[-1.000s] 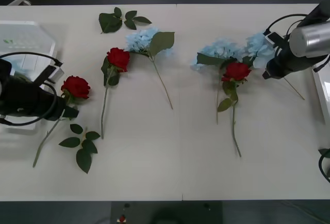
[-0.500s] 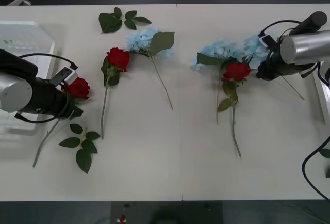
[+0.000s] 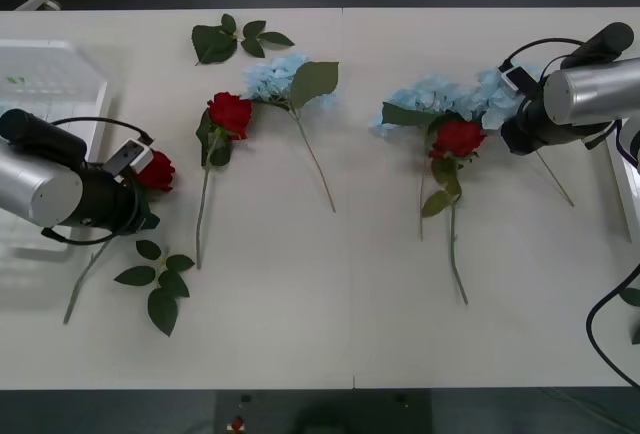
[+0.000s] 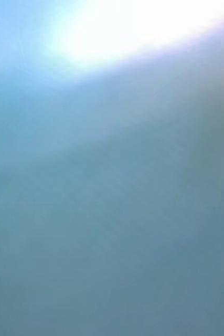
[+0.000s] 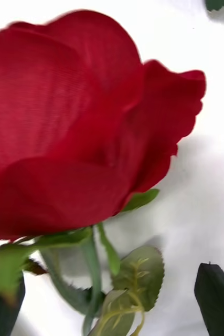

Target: Put the red flowers into the right box and the blue flowers into the left box

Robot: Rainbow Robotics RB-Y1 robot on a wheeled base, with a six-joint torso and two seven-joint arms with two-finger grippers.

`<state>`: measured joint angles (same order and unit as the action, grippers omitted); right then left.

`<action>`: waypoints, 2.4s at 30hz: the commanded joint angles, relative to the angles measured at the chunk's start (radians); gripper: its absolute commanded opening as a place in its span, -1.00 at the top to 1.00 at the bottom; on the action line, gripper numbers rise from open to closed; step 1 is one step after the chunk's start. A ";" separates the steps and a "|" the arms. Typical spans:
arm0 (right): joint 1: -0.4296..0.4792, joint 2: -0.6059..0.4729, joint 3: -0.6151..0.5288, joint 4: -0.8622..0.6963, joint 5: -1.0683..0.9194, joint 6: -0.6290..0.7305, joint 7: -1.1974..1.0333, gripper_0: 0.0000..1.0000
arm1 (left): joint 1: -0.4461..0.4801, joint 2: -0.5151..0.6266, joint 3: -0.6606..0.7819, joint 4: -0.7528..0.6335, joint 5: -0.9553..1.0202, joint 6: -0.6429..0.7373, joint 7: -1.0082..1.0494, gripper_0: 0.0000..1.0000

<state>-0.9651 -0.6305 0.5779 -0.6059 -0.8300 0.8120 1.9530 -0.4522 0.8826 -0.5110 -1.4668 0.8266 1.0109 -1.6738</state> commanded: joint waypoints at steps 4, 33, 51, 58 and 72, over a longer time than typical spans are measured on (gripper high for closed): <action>-0.015 -0.032 -0.041 -0.009 -0.086 0.010 0.063 1.00 | -0.025 -0.033 0.022 0.016 -0.061 -0.005 -0.040 -0.21; 0.216 -0.380 -0.130 -0.769 -1.496 0.070 0.641 1.00 | 0.024 0.041 0.407 -0.187 0.677 0.110 -0.050 1.00; 0.304 -0.339 -0.099 -0.764 -1.497 0.033 0.593 1.00 | 0.021 -0.223 0.407 -0.195 1.143 -0.114 -0.305 1.00; 0.301 -0.380 -0.015 -0.597 -1.485 0.039 0.586 1.00 | 0.012 -0.395 0.407 -0.193 1.076 -0.150 -0.353 1.00; 0.292 -0.373 0.043 -0.380 -1.232 -0.034 0.587 1.00 | -0.022 -0.564 0.407 -0.195 0.858 -0.193 -0.337 1.00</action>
<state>-0.6376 -0.9944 0.6093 -1.0026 -2.1017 0.7946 2.5645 -0.4269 0.3277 -0.1210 -1.6320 1.6959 0.8383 -2.0095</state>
